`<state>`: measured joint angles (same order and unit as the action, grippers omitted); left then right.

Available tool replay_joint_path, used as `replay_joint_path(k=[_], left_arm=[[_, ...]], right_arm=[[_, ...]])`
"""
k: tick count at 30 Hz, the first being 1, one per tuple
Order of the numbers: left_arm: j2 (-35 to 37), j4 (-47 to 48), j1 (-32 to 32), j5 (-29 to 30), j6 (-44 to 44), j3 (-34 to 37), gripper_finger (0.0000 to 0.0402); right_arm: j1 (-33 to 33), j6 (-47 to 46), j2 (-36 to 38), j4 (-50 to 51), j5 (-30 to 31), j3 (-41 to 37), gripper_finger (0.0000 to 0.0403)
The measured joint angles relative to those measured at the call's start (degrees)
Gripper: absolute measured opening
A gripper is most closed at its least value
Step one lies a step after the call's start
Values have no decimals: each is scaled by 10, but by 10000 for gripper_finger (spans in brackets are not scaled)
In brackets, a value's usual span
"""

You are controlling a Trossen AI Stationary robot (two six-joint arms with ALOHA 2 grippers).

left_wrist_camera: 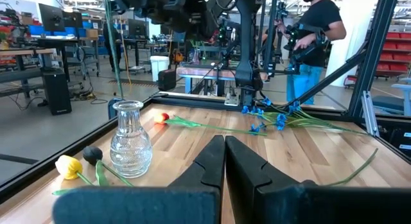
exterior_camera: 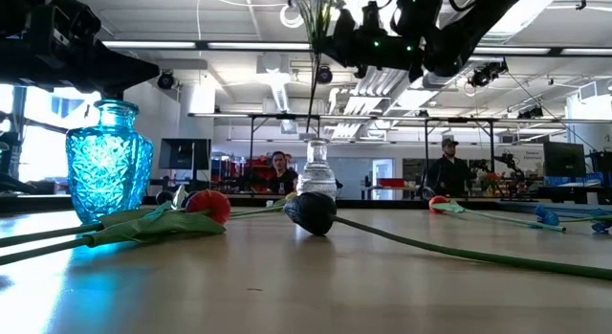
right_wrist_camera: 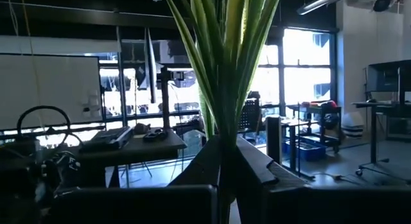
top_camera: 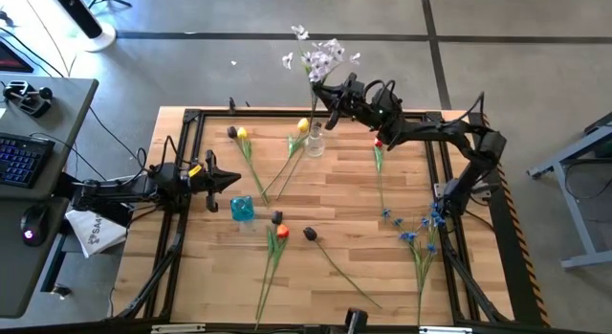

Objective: Sort flowers into vase by color
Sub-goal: Put the white flowers into the transparent vase

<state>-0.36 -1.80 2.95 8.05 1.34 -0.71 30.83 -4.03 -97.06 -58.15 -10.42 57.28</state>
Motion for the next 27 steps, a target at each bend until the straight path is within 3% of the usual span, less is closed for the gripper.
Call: replay_joint_path(k=[7, 21, 27], left_arm=[[0, 0, 0, 0, 0, 0, 1], [0, 0, 0, 0, 0, 0, 1], [0, 0, 0, 0, 0, 0, 1]], right_arm=[[14, 24, 16, 3, -20, 0, 11], [10, 66, 16, 164, -48, 0, 12], [9, 71, 16, 208, -48, 0, 58]])
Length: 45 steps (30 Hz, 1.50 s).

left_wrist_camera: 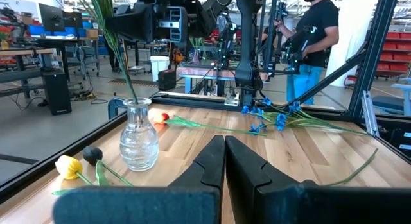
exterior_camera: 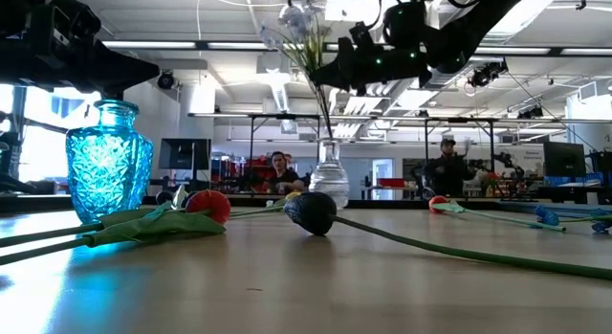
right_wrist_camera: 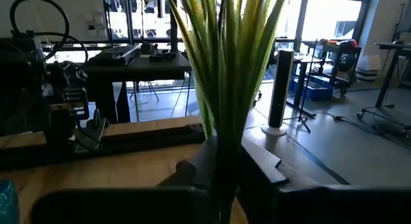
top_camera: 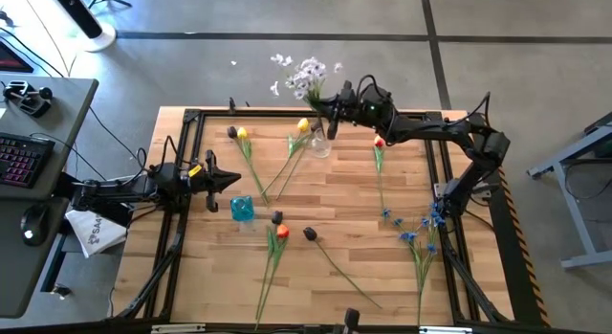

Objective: Sort flowers into vase by color
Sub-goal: Put the white flowers into the transparent vase, then put the top left black flower into the blue vase

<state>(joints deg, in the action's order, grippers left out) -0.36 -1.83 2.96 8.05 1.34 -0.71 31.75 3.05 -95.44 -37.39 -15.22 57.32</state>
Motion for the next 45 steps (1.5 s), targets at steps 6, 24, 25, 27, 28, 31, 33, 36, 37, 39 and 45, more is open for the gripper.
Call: replay_joint_path(k=[6, 24, 25, 27, 28, 31, 33, 36, 37, 39, 45], left_arm=[[0, 0, 0, 0, 0, 0, 1], [0, 0, 0, 0, 0, 0, 1], [0, 0, 0, 0, 0, 0, 1], [0, 0, 0, 0, 0, 0, 1], [0, 0, 0, 0, 0, 0, 1], [0, 0, 0, 0, 0, 0, 1], [0, 0, 0, 0, 0, 0, 1], [0, 0, 0, 0, 0, 0, 1], [0, 0, 0, 0, 0, 0, 1], [0, 0, 0, 0, 0, 0, 1], [0, -5, 1, 29, -55, 0, 1]], right_arm=[[0, 0, 0, 2, 0, 0, 158], [0, -3, 168, 262, 69, 0, 249], [-1, -8, 187, 295, 79, 0, 249], [-4, -26, 227, 361, 96, 0, 249], [-9, -34, 248, 393, 108, 0, 249], [-31, -64, 306, 496, 141, 0, 249], [-53, -97, 339, 561, 163, 0, 249], [-90, -173, 374, 646, 183, 0, 249], [-102, -199, 381, 673, 183, 0, 249], [-128, -252, 387, 721, 184, 0, 249], [-191, -364, 370, 809, 185, 0, 249]])
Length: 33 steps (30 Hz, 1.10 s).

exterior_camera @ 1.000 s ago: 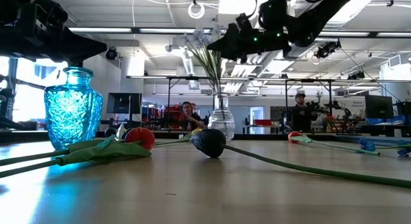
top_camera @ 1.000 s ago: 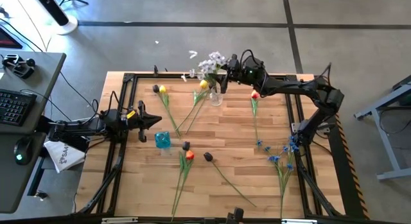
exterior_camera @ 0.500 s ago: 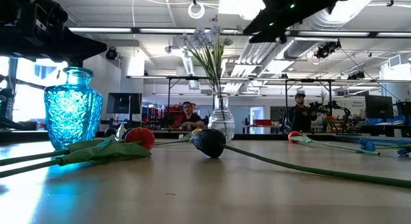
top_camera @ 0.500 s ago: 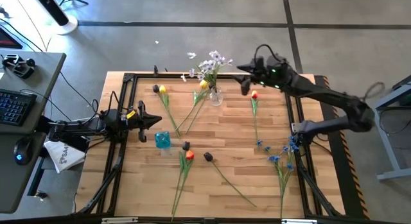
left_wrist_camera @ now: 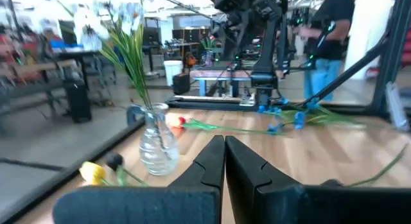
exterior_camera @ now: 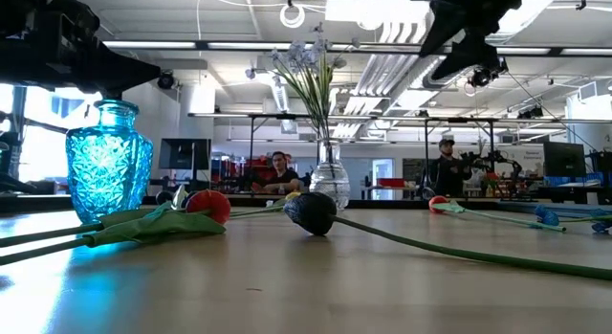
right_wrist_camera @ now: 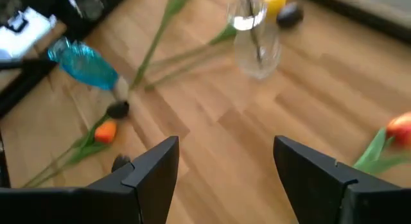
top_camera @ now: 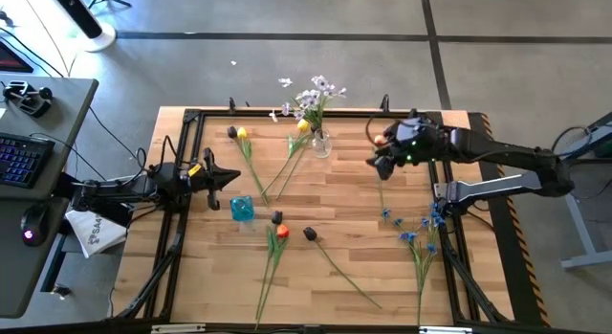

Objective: Sort flowers into vase by color
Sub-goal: Put the top left black flower into the blue vase

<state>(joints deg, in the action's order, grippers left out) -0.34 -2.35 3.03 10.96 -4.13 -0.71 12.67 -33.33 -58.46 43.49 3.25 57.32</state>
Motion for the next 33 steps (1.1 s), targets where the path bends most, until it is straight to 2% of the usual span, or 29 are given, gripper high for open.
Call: replay_joint_path(k=[7, 14, 18, 23, 27, 30, 33], left_arm=[[0, -3, 0, 12, -8, 0, 1], [0, -77, 0, 16, 82, 0, 1], [0, -167, 0, 20, 179, 0, 1], [0, -275, 0, 117, 363, -2, 1], [0, -271, 0, 175, 443, -15, 1], [-5, -255, 0, 183, 453, -27, 1], [-21, -194, 0, 183, 485, -53, 1]], right_arm=[[-40, -86, -30, -15, 1, 0, 249], [-77, -146, -43, -30, 12, 0, 249], [-90, -166, -43, -39, 45, 0, 249], [-91, -172, -43, -52, 65, 0, 249], [-91, -173, -43, -54, 83, 0, 249], [-91, -172, -43, -54, 89, 0, 249], [-91, -167, -43, -54, 99, 0, 249]])
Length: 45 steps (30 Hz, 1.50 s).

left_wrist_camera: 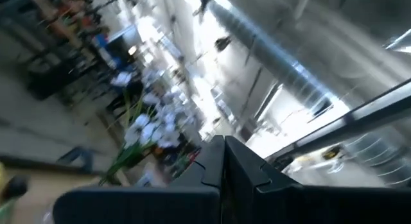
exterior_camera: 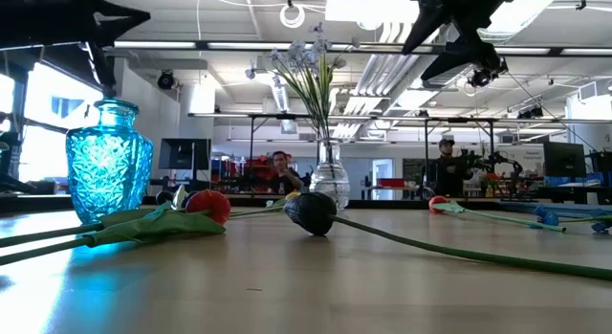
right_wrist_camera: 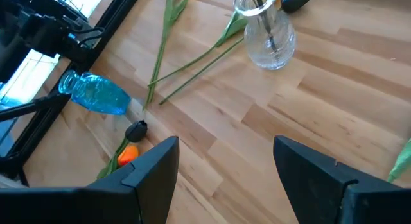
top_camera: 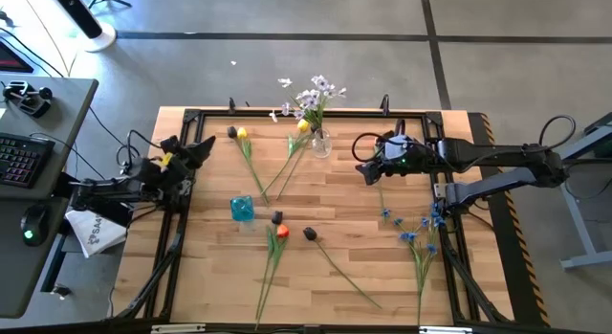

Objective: Sort flowers into vase by color
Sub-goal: Put the top left black flower into the blue vase

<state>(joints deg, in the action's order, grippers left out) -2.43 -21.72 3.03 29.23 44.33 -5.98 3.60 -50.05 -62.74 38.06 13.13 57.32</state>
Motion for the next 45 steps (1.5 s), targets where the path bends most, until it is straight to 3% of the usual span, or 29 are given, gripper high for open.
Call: replay_joint_path(k=[6, 12, 19, 24, 27, 34, 40, 45], left_arm=[[-73, 198, 0, 4, 21, -84, 1], [-197, 368, 1, 15, 24, -191, 1], [-378, 522, 42, -50, 96, -296, 1], [-495, 574, 92, -151, 148, -349, 1], [-542, 582, 115, -197, 126, -367, 1], [-588, 513, 154, -214, 46, -373, 1], [-597, 515, 210, -241, 97, -373, 7], [-613, 554, 258, -240, 114, -373, 50]], right_arm=[[6, 22, 0, 0, 3, 0, 249], [17, 41, 0, 0, 3, 0, 249], [17, 72, 0, 0, 2, 0, 249], [17, 91, 0, 0, 2, 0, 249], [17, 102, 0, 0, 2, 0, 249], [17, 130, 0, 3, -2, 0, 249], [16, 130, 0, 18, -2, 0, 249], [16, 151, 0, 42, -2, 0, 249]])
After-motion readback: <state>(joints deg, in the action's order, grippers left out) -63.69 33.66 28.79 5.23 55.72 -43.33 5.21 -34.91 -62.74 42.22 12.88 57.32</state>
